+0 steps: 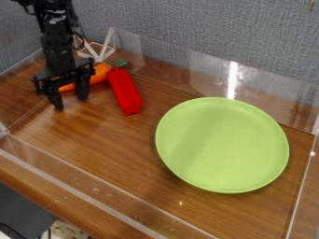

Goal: Put the carrot on the left side

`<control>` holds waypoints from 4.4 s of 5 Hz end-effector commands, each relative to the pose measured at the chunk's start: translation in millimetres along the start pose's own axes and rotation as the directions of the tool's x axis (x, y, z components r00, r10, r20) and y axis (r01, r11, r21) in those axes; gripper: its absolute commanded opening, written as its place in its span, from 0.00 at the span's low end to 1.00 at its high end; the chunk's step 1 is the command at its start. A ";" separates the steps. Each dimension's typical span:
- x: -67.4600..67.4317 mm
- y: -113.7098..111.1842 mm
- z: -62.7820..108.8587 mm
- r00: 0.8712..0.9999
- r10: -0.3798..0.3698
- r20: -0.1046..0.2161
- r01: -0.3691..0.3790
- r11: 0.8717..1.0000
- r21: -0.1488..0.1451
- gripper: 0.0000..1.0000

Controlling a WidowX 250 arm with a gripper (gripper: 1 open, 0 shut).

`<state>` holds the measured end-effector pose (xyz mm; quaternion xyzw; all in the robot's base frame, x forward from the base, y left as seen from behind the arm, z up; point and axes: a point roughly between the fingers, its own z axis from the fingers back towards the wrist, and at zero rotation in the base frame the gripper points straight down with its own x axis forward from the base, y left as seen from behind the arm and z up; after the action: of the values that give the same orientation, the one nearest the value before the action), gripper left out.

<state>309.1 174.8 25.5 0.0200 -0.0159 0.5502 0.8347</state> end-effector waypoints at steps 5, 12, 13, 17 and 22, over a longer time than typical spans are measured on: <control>-7.7 -6.7 39.5 0.998 -0.019 0.053 0.022 0.997 -0.069 1.00; -11.8 -11.5 73.0 0.999 -0.002 0.033 0.005 0.994 -0.108 1.00; -19.9 -15.0 74.0 0.999 -0.031 0.025 0.034 0.994 -0.107 1.00; -45.0 -12.6 46.0 1.000 -0.016 0.002 0.016 0.995 -0.101 0.00; 12.9 29.2 23.0 0.988 0.147 0.051 -0.145 0.988 -0.045 0.00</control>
<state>277.0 194.3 32.5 0.0178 -0.0206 0.6126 0.7900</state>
